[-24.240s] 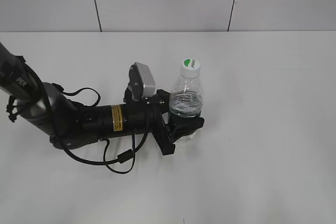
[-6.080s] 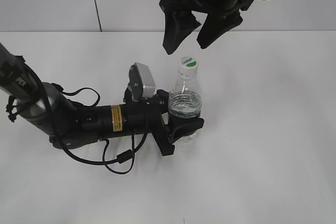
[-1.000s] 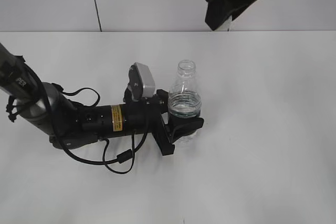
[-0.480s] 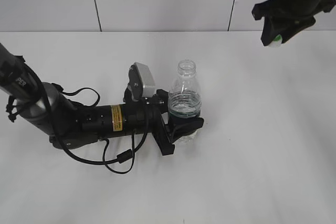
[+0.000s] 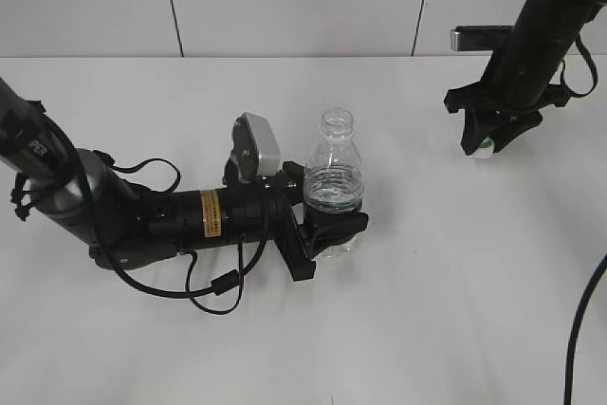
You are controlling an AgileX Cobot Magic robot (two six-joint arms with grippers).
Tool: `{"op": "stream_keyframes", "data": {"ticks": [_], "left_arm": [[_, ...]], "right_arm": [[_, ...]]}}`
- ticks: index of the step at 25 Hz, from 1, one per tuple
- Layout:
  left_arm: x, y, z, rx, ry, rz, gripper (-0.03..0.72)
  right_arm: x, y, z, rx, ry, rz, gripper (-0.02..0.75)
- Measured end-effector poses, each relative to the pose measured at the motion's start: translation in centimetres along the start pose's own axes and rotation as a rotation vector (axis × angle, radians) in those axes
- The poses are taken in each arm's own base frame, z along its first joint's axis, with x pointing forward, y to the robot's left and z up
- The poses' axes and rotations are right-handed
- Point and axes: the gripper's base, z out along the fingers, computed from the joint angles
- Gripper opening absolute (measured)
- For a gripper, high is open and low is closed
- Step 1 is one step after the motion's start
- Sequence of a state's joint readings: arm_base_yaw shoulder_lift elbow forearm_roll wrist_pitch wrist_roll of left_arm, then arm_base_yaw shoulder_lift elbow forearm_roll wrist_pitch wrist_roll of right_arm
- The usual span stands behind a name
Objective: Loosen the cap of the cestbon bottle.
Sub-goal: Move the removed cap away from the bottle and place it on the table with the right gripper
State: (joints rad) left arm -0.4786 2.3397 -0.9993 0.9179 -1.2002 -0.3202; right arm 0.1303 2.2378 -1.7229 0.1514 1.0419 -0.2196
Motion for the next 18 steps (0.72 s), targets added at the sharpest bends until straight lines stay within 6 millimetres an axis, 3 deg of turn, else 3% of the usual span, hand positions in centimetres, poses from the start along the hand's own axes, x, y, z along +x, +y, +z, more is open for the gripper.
{"op": "stream_keyframes", "data": {"ticks": [12,18], "left_arm": [[0.0,0.0,0.0,0.0,0.0,0.0,0.403],[0.0,0.0,0.0,0.0,0.0,0.0,0.403]], "right_arm": [[-0.1,-0.4,3.8,-0.021,0.021,0.025,0.293],[-0.1,-0.4,4.0,-0.023,0.025,0.027,0.303]]}}
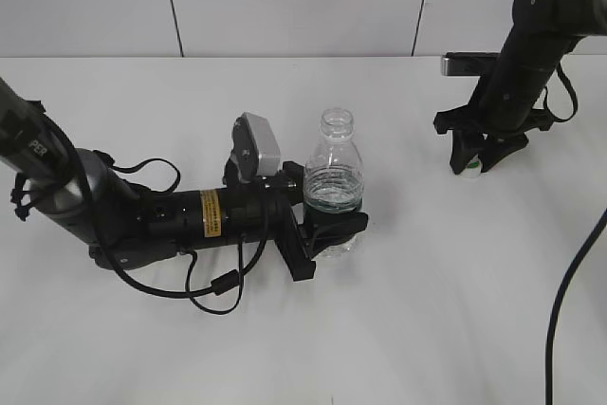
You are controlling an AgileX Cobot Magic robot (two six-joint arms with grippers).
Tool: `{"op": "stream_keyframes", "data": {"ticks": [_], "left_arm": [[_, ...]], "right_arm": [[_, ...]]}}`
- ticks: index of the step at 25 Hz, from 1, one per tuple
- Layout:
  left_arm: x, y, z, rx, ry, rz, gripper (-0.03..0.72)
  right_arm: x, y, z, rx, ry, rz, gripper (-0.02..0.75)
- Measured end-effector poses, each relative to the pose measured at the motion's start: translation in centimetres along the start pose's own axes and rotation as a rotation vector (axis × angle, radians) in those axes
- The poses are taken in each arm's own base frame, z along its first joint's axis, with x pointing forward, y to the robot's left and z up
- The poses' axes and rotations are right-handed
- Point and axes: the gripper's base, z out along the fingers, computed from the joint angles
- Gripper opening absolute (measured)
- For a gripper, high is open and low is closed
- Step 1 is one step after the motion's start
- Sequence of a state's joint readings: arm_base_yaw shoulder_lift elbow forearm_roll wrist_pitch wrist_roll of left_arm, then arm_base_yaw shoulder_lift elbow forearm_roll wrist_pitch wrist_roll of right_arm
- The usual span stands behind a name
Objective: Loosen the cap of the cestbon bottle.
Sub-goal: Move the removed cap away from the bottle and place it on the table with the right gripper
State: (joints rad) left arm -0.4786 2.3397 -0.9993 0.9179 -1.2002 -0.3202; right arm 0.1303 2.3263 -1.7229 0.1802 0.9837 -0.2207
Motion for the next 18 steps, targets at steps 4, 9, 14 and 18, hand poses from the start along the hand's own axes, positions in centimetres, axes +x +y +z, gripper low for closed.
{"op": "stream_keyframes", "data": {"ticks": [4,9,14,18], "left_arm": [[0.0,0.0,0.0,0.0,0.0,0.0,0.403],[0.0,0.0,0.0,0.0,0.0,0.0,0.403],[0.0,0.0,0.0,0.0,0.0,0.0,0.403],[0.0,0.0,0.0,0.0,0.0,0.001,0.44]], "right_arm": [[0.0,0.01,0.0,-0.001,0.0,0.001,0.464],[0.1,0.13,0.01,-0.009,0.012,0.003,0.569],[0.56,0.24,-0.05,-0.021,0.062,-0.016,0.579],[0.86,0.57,-0.09,-0.058,0.095,-0.013,0.58]]}}
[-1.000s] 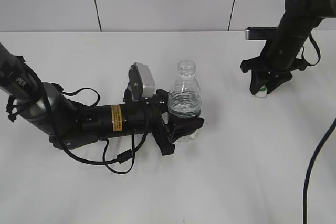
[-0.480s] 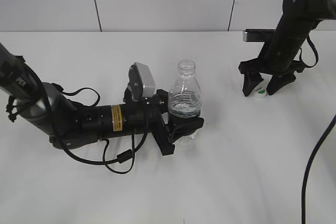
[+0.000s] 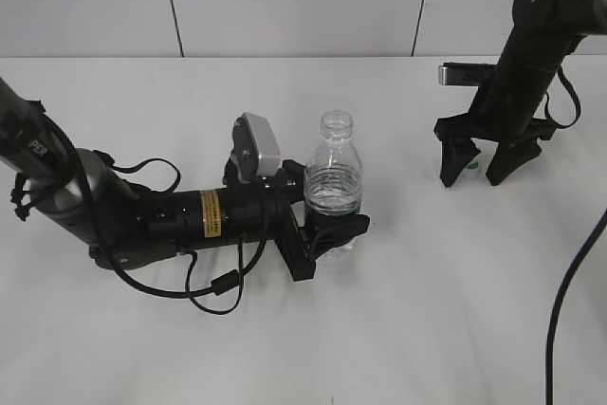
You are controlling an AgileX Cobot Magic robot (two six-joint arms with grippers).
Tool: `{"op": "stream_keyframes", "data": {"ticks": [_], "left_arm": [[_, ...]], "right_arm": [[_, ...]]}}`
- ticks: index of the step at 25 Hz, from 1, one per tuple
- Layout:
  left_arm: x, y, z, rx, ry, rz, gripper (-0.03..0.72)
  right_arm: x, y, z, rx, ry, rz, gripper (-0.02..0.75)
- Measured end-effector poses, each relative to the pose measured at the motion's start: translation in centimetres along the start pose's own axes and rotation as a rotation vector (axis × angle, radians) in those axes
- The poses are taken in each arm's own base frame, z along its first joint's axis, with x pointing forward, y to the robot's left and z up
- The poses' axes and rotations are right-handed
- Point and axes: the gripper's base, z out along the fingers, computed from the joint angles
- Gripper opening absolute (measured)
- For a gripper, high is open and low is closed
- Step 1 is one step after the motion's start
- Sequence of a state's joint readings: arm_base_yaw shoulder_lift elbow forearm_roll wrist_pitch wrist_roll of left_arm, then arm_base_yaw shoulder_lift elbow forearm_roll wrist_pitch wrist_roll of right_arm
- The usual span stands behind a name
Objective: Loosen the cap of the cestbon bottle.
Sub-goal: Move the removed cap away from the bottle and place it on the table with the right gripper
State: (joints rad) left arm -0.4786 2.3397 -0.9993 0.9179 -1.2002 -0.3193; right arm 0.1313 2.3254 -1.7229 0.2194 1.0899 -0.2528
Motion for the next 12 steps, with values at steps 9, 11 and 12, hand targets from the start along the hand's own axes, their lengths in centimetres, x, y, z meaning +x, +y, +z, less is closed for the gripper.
{"op": "stream_keyframes", "data": {"ticks": [9,11,12], "left_arm": [[-0.5,0.0,0.0,-0.001,-0.01,0.006,0.545],[-0.9,0.0,-0.1,-0.002,-0.016,-0.002,0.557],[-1.3,-0.1,-0.3,-0.003,-0.02,-0.007,0.561]], "right_arm": [[0.2,0.2,0.0,-0.017,0.021,-0.006,0.579],[0.2,0.2,0.0,-0.018,0.025,-0.011,0.579],[0.3,0.2,0.0,-0.019,0.028,-0.014,0.579]]}}
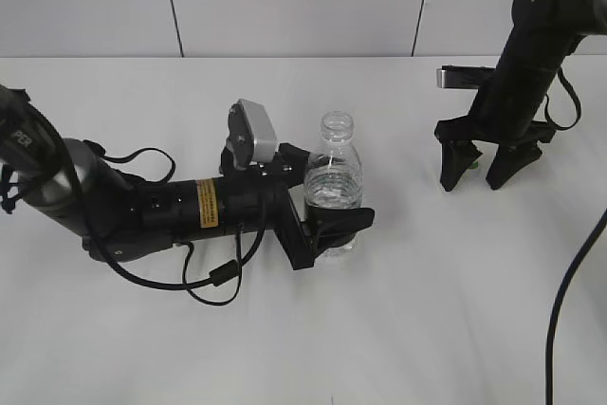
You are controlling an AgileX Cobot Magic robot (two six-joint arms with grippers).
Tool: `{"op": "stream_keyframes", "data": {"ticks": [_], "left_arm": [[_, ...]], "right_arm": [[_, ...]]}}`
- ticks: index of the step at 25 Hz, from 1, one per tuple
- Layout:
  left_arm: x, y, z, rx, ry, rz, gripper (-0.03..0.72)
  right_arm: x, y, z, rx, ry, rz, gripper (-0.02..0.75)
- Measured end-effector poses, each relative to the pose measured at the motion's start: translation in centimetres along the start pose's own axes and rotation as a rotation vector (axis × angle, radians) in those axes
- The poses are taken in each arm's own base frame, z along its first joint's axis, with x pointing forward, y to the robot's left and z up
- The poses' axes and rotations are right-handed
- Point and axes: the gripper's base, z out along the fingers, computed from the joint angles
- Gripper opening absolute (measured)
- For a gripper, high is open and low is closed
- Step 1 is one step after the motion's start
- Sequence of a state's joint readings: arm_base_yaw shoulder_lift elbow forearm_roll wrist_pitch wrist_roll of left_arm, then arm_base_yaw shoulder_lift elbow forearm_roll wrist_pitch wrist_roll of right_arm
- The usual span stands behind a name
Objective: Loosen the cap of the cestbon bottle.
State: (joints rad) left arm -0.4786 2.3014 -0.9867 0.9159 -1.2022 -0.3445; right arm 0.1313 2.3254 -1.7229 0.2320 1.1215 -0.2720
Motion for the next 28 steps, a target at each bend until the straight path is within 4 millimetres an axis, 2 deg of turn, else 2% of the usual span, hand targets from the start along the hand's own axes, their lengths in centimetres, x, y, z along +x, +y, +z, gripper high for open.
{"op": "stream_keyframes", "data": {"ticks": [10,19,25,28], "left_arm": [[-3.7,-0.9,-1.3,-0.023,-0.053,0.004,0.57],[-8.9,-1.2,-2.2,-0.039,-0.159,0.004,0.573],[-13.4,-1.7,-3.4,-0.067,-0.265,0.0,0.573],[-15.7,-1.6,-4.3,-0.158,-0.263,-0.001,0.573]], "right_arm": [[0.1,0.2,-0.6,-0.005,-0.004,-0.009,0.58],[0.4,1.2,-4.8,0.007,-0.083,-0.03,0.58],[0.9,1.8,-7.2,0.009,-0.12,-0.042,0.58],[1.3,2.2,-8.5,0.01,-0.137,-0.047,0.58]]}}
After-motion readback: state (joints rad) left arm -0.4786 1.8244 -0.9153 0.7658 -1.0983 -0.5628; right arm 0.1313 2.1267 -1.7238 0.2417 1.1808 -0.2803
